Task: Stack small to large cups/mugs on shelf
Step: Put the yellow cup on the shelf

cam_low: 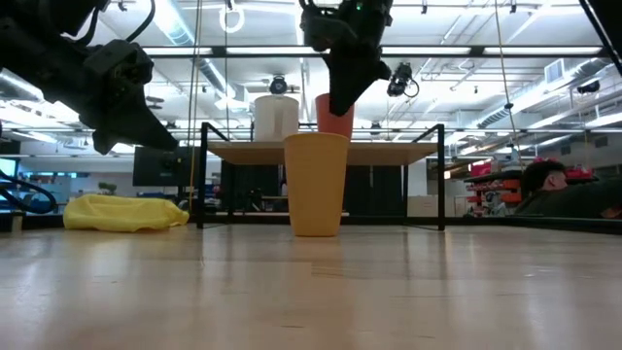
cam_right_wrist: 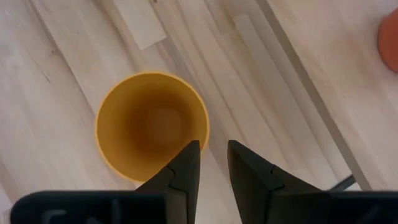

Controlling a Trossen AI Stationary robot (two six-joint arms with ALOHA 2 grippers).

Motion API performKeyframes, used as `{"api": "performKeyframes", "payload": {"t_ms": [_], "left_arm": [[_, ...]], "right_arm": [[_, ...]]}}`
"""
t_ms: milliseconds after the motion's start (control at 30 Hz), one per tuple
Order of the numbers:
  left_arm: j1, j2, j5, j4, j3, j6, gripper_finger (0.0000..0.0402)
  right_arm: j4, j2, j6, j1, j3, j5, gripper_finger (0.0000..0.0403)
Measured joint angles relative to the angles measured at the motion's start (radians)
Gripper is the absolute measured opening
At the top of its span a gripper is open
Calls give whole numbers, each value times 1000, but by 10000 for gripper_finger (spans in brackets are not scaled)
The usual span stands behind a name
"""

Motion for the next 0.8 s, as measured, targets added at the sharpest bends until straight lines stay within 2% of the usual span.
{"api": "performKeyframes", "payload": {"t_ms": [500,800], "left_arm": [[0,54,0,9,1,-1,22],[1,71,0,19,1,-8,24]], "right_arm": [[-9,9,36,27,-45,-8,89],[29,9,40,24,-74,-49,89]]}}
